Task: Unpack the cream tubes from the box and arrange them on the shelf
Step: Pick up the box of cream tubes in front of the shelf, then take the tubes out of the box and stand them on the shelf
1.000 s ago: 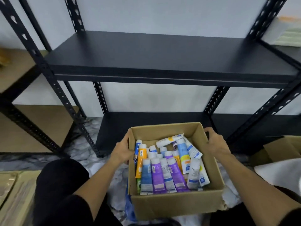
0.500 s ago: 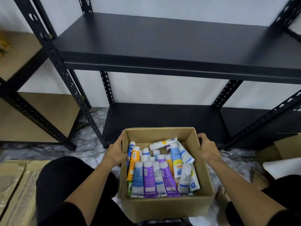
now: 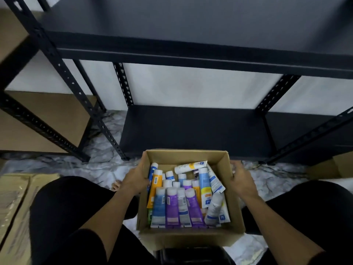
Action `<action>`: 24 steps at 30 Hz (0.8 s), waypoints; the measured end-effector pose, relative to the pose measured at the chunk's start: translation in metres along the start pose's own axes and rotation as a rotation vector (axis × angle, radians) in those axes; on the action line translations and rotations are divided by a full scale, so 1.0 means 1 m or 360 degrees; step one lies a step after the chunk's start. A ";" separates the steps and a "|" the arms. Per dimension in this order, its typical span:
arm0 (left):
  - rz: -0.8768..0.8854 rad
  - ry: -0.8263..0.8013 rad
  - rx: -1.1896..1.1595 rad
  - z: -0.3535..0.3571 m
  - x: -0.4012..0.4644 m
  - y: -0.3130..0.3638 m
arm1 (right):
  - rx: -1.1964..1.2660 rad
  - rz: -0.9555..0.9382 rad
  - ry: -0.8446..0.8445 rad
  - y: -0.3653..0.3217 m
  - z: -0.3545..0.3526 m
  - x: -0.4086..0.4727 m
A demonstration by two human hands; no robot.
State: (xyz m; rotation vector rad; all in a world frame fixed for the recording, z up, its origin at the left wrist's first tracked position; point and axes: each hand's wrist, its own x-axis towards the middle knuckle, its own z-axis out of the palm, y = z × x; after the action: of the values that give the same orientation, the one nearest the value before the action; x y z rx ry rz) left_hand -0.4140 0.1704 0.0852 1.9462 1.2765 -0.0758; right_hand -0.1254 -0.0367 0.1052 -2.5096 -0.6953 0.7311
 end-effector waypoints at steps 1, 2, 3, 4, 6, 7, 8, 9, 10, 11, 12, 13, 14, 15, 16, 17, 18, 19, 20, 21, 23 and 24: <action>-0.0007 -0.0002 -0.0046 0.000 -0.001 0.002 | 0.0002 -0.0001 -0.0001 0.000 0.000 0.002; 0.0001 0.0007 -0.0081 0.001 -0.001 0.001 | -0.0015 0.0001 0.0004 -0.002 0.000 0.004; -0.0009 0.0009 -0.0077 0.000 -0.001 0.001 | -0.0052 0.0006 0.0016 -0.003 0.001 0.006; -0.0012 0.0021 -0.0049 0.001 0.000 0.000 | -0.0102 0.0007 0.0028 -0.004 0.003 0.008; -0.0032 0.0015 0.0029 0.004 0.000 0.000 | -0.0219 0.0040 0.0018 -0.004 0.008 0.011; -0.0058 0.0010 0.0089 0.005 -0.002 0.003 | -0.0262 0.0055 0.0016 -0.004 0.011 0.012; -0.0080 0.0006 0.0163 0.006 -0.002 0.003 | -0.0289 0.0053 0.0019 -0.002 0.013 0.012; -0.0126 0.0002 0.0228 0.006 -0.003 0.005 | -0.0301 0.0038 0.0034 0.000 0.015 0.011; -0.0142 0.0009 0.0261 0.006 -0.004 0.008 | -0.0308 0.0029 0.0042 0.002 0.016 0.010; -0.0173 0.0010 0.0276 0.005 -0.006 0.013 | -0.0312 0.0016 0.0050 0.005 0.017 0.011; -0.0169 0.0005 0.0301 0.006 -0.006 0.014 | -0.0324 -0.0009 0.0053 0.007 0.018 0.012; -0.0180 -0.0015 0.0305 0.006 -0.007 0.017 | -0.0346 -0.0045 0.0053 0.007 0.018 0.012; -0.0170 -0.0032 0.0293 0.006 -0.008 0.018 | -0.0362 -0.0070 0.0056 0.005 0.018 0.012; -0.0155 -0.0036 0.0271 0.005 -0.008 0.020 | -0.0376 -0.0086 0.0061 0.003 0.020 0.013; -0.0126 -0.0017 0.0249 0.006 -0.008 0.019 | -0.0383 -0.0103 0.0061 0.001 0.022 0.012; -0.0098 -0.0013 0.0232 0.006 -0.007 0.020 | -0.0379 -0.0130 0.0054 -0.002 0.024 0.011; -0.0075 -0.0005 0.0224 0.008 -0.006 0.020 | -0.0362 -0.0146 0.0037 -0.005 0.025 0.010; -0.0100 0.0002 0.0220 0.010 -0.006 0.020 | -0.0328 -0.0154 0.0016 -0.006 0.027 0.008; -0.0182 0.0038 0.0174 0.014 -0.004 0.021 | -0.0295 -0.0156 -0.0001 -0.008 0.027 0.006; -0.0290 0.0065 0.0119 0.017 -0.005 0.023 | -0.0273 -0.0154 -0.0013 -0.008 0.027 0.004; -0.0385 0.0103 0.0103 0.019 -0.007 0.025 | -0.0251 -0.0124 -0.0030 -0.007 0.025 0.003; -0.0377 0.0096 0.0094 0.018 -0.008 0.025 | -0.0250 -0.0115 -0.0035 -0.006 0.024 0.002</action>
State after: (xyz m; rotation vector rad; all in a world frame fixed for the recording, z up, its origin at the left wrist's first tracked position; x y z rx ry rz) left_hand -0.3915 0.1486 0.0906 1.8503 1.5564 -0.1765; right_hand -0.1398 -0.0242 0.0891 -2.6045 -0.8778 0.7042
